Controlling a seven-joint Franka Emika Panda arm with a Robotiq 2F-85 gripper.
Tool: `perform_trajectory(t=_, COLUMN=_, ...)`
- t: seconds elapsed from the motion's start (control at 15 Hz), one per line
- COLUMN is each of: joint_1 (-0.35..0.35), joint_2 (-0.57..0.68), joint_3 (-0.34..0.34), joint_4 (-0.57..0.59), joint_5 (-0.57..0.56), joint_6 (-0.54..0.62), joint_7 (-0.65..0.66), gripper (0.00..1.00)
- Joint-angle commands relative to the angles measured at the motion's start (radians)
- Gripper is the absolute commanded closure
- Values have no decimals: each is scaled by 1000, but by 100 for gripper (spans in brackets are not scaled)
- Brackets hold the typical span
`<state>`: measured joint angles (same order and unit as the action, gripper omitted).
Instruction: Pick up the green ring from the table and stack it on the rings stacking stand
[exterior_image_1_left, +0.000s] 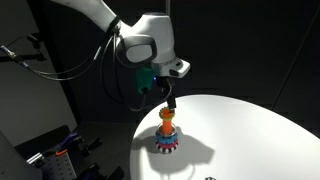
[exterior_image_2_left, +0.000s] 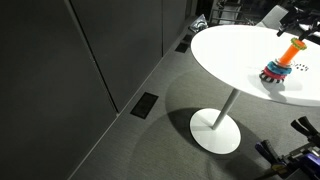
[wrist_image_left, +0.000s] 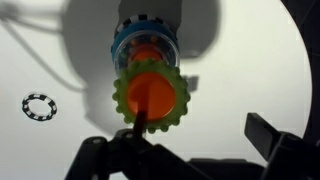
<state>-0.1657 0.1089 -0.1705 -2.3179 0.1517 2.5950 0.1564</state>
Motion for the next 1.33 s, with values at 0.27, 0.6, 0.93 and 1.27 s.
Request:
perform_trajectory(t=0.27, joint_1=-9, joint_2=-18, joint_3=10, joint_4=-18, joint_5=72, joint_6=23, joint_7=-81, gripper=0)
perform_trajectory(t=0.6, joint_1=-9, joint_2=-31, joint_3=12, joint_4=-23, joint_5=92, joint_6=9, joint_7=-102, gripper=0)
perform_trajectory(t=0.93, joint_1=-11, joint_2=-47, joint_3=12, joint_4=-25, joint_5=105, joint_6=-28, joint_7=-112, gripper=0)
perform_trajectory(t=1.27, joint_1=-11, joint_2=-66, joint_3=9, joint_4=-22, joint_5=126, joint_6=-88, joint_7=-133, gripper=0)
